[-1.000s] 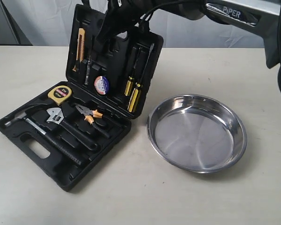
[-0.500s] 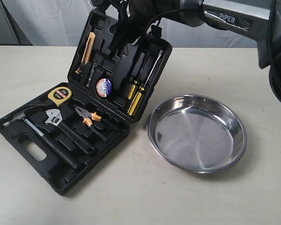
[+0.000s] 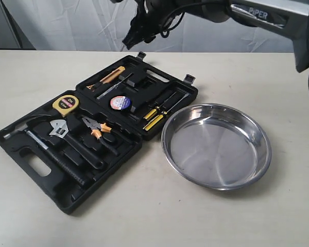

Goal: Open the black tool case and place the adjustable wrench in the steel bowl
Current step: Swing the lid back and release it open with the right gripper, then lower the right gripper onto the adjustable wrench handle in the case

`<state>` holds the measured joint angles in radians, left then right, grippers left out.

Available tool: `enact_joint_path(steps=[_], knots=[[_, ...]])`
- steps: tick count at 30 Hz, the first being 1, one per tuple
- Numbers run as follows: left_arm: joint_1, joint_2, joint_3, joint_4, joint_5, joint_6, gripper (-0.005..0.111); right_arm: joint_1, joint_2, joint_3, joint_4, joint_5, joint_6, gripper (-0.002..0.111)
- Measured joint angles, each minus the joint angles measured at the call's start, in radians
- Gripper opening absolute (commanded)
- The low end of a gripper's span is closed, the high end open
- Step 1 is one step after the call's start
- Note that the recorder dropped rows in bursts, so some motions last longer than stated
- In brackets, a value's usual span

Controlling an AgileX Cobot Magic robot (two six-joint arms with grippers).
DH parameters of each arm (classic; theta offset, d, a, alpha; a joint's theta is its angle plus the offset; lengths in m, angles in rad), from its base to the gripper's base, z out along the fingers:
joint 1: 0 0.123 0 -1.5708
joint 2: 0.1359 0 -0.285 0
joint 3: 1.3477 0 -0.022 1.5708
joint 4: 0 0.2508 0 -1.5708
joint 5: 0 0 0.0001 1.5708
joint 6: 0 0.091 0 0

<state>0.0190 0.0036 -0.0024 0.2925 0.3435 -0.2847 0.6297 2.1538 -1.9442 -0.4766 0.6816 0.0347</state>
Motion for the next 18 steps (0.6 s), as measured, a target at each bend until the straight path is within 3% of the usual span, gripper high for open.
enact_joint_path(steps=[3,8,10,18], knots=[[0.0,0.0,0.0,0.0,0.0,0.0,0.0,0.007,-0.033,0.0,0.229,0.015,-0.043,-0.001],[0.0,0.0,0.0,0.0,0.0,0.0,0.0,0.061,-0.008,0.0,0.77,0.028,-0.406,0.0],[0.0,0.0,0.0,0.0,0.0,0.0,0.0,0.088,0.028,-0.002,0.879,0.031,-0.471,0.0],[0.0,0.0,0.0,0.0,0.0,0.0,0.0,0.156,0.222,-0.121,0.976,0.112,-0.547,0.0]])
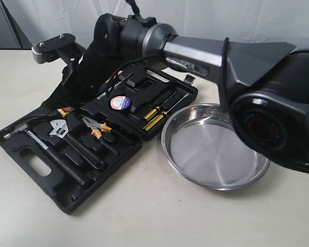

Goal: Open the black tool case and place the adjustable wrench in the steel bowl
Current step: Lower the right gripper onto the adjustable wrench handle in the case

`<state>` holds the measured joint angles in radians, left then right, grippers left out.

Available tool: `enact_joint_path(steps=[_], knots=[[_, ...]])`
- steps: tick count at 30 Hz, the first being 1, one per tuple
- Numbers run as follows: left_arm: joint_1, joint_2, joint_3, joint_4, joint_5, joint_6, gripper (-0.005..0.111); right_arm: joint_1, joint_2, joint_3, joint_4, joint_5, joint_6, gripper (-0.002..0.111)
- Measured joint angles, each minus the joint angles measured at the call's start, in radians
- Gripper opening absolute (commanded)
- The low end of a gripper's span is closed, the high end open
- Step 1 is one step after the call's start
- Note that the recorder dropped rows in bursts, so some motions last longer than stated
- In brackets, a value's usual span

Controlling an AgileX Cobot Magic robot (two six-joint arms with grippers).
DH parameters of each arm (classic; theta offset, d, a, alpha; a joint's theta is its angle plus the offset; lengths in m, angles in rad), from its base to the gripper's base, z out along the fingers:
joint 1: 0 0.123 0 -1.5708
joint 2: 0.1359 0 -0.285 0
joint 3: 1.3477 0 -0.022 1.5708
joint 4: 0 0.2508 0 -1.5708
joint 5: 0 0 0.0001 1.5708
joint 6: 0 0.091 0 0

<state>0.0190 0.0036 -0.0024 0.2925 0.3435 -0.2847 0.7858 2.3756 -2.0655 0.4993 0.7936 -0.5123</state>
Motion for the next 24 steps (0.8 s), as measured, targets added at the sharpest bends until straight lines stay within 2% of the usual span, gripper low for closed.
enact_joint_path(steps=[8,14,18,24], knots=[[0.0,0.0,0.0,0.0,0.0,0.0,0.0,0.037,0.081,-0.125,0.163,0.036,-0.111,0.0],[0.0,0.0,0.0,0.0,0.0,0.0,0.0,0.037,0.095,-0.157,0.239,0.269,-0.177,0.0],[0.0,0.0,0.0,0.0,0.0,0.0,0.0,0.045,0.095,-0.157,0.216,0.402,-0.108,0.0],[0.0,0.0,0.0,0.0,0.0,0.0,0.0,0.045,0.071,-0.157,0.081,0.418,0.057,0.0]])
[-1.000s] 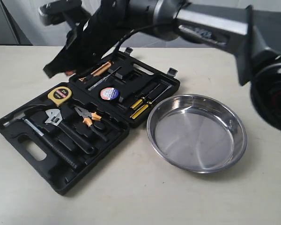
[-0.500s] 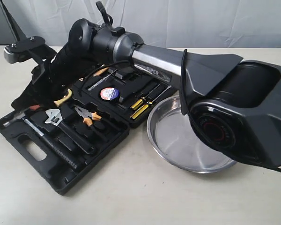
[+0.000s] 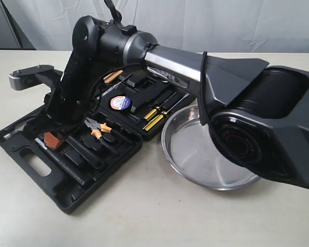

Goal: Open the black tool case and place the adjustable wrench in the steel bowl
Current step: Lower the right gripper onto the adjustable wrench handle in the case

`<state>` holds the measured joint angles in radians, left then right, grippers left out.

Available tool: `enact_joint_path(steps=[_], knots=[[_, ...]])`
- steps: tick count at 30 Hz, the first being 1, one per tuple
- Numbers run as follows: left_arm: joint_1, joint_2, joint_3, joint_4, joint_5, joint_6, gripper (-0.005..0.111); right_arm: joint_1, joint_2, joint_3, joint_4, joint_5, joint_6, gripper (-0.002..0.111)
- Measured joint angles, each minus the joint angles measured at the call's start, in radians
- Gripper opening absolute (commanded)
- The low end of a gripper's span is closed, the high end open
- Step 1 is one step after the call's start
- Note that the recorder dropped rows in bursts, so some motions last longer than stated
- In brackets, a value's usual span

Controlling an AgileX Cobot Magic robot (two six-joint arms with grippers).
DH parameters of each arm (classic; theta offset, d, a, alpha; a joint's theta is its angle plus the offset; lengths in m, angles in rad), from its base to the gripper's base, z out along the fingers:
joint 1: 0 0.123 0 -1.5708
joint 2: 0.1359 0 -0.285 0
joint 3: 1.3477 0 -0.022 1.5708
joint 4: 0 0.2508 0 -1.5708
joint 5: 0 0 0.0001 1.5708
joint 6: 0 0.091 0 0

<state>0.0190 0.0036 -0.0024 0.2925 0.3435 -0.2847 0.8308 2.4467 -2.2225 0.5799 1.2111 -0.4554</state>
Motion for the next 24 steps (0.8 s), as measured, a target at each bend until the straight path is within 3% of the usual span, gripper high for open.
enact_joint_path(steps=[9,13,15,18,21,24], knots=[[0.0,0.0,0.0,0.0,0.0,0.0,0.0,-0.015,-0.084,0.015,-0.51,0.002,0.351,0.0],[0.0,0.0,0.0,0.0,0.0,0.0,0.0,-0.061,-0.073,0.022,-0.641,-0.163,0.418,0.0],[0.0,0.0,0.0,0.0,0.0,0.0,0.0,-0.083,-0.069,0.022,-0.598,-0.306,0.409,0.0],[0.0,0.0,0.0,0.0,0.0,0.0,0.0,-0.091,-0.057,0.022,-0.366,-0.439,0.26,0.0],[0.0,0.0,0.0,0.0,0.0,0.0,0.0,-0.084,-0.032,0.022,-0.065,-0.432,0.038,0.0],[0.0,0.0,0.0,0.0,0.0,0.0,0.0,-0.07,-0.001,0.022,0.073,-0.378,-0.085,0.0]])
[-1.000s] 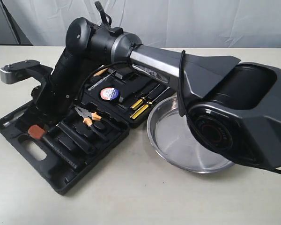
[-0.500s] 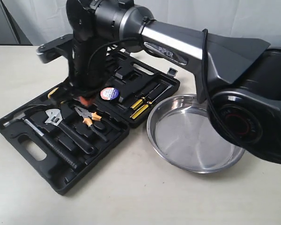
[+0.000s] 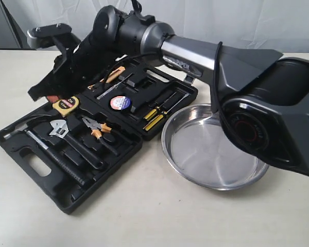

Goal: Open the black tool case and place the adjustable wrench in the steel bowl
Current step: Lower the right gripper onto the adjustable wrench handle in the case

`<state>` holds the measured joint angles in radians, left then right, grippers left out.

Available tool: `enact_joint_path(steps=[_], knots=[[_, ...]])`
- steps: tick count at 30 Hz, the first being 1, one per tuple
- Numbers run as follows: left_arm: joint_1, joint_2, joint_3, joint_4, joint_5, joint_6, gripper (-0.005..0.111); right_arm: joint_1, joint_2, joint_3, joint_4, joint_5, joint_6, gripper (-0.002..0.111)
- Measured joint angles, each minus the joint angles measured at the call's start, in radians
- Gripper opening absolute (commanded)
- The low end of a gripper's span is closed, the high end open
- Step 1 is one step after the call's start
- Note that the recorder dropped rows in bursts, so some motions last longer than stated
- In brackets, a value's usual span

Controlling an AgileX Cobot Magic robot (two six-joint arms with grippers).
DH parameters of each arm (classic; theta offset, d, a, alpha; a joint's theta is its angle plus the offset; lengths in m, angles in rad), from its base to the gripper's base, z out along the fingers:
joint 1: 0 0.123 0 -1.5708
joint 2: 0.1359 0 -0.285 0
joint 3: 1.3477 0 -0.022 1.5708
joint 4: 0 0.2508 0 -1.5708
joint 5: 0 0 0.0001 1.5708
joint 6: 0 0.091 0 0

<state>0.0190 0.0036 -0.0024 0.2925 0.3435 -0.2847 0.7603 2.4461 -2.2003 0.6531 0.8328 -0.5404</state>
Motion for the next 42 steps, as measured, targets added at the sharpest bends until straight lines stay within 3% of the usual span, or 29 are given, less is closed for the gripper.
enact_joint_path(steps=[5,10,15,19,28,31,35,42], knots=[[0.0,0.0,0.0,0.0,0.0,0.0,0.0,0.002,0.025,0.0,-0.072,0.068,0.108,0.0],[0.0,0.0,0.0,0.0,0.0,0.0,0.0,0.018,0.025,0.0,-0.209,0.27,0.174,0.006],[0.0,0.0,0.0,0.0,0.0,0.0,0.0,0.115,0.025,0.0,-0.345,0.255,0.224,0.056],[0.0,0.0,0.0,0.0,0.0,0.0,0.0,0.151,0.031,0.0,-0.485,0.156,0.359,0.05],[0.0,0.0,0.0,0.0,0.0,0.0,0.0,0.141,0.094,0.0,-0.459,0.12,0.414,0.048],[0.0,0.0,0.0,0.0,0.0,0.0,0.0,0.141,0.097,0.0,-0.459,0.112,0.426,0.035],[0.0,0.0,0.0,0.0,0.0,0.0,0.0,0.137,0.101,-0.002,-0.47,0.11,0.454,-0.001],[0.0,0.0,0.0,0.0,0.0,0.0,0.0,0.137,0.103,-0.009,-0.464,0.11,0.471,0.0]])
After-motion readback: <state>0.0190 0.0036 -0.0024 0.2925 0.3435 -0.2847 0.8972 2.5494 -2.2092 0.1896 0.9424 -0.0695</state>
